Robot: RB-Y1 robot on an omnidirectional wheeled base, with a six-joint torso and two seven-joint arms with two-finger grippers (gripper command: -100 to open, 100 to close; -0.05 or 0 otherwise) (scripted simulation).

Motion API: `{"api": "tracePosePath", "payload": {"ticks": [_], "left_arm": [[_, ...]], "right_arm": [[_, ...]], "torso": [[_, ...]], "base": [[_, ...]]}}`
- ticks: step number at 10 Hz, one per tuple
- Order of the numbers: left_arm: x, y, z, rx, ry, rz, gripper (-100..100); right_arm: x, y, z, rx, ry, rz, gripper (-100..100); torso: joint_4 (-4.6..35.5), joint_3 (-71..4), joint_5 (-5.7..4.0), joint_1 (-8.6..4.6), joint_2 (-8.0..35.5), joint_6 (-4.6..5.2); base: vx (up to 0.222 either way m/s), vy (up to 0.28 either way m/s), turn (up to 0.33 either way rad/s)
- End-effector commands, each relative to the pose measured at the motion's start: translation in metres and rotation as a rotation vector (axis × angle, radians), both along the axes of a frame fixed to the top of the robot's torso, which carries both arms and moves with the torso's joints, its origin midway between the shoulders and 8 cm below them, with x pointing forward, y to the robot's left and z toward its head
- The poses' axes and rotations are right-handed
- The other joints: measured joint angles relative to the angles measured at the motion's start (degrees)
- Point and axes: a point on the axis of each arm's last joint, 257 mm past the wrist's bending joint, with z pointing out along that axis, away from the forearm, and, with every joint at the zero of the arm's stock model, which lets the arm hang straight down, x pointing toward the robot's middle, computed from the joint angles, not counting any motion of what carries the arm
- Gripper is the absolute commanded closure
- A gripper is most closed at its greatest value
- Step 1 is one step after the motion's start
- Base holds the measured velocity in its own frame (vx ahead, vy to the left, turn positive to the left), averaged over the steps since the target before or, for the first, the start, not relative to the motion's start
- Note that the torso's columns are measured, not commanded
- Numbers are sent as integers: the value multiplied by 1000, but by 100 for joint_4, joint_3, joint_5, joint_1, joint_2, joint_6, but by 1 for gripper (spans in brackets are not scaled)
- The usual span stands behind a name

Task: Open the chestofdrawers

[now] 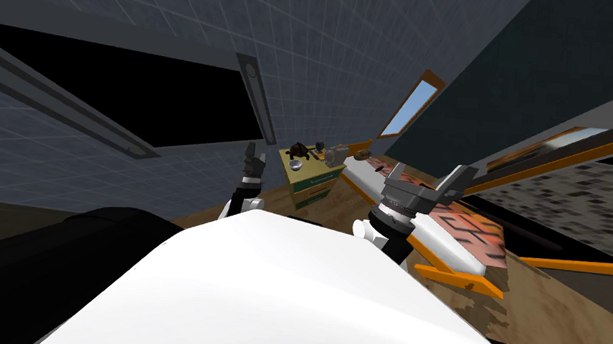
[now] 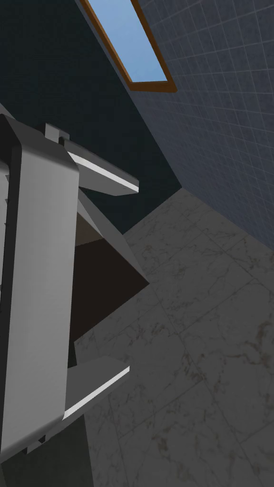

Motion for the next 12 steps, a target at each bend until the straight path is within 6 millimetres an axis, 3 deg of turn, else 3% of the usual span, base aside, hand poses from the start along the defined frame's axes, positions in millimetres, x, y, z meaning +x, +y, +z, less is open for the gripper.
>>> {"api": "tracePosePath", "payload": {"ticks": [1, 9, 10, 12], "left_arm": [[0, 0, 0, 0, 0, 0, 0], [0, 0, 0, 0, 0, 0, 0], [3, -1, -6, 25, 15, -14, -100], [9, 3, -21, 42, 43, -24, -100]], "right_arm": [[0, 0, 0, 0, 0, 0, 0], [0, 0, 0, 0, 0, 0, 0], [0, 0, 0, 0, 0, 0, 0], [0, 0, 0, 0, 0, 0, 0]], "torso": [[235, -467, 0, 0, 232, 0], [3537, -7073, 0, 0, 3539, 0], [3960, -7919, 0, 0, 3962, 0], [4202, -8433, -5, -16, 4195, 0]], "base": [[0, 0, 0], [0, 0, 0], [27, -37, 37], [75, -98, 66]]}}
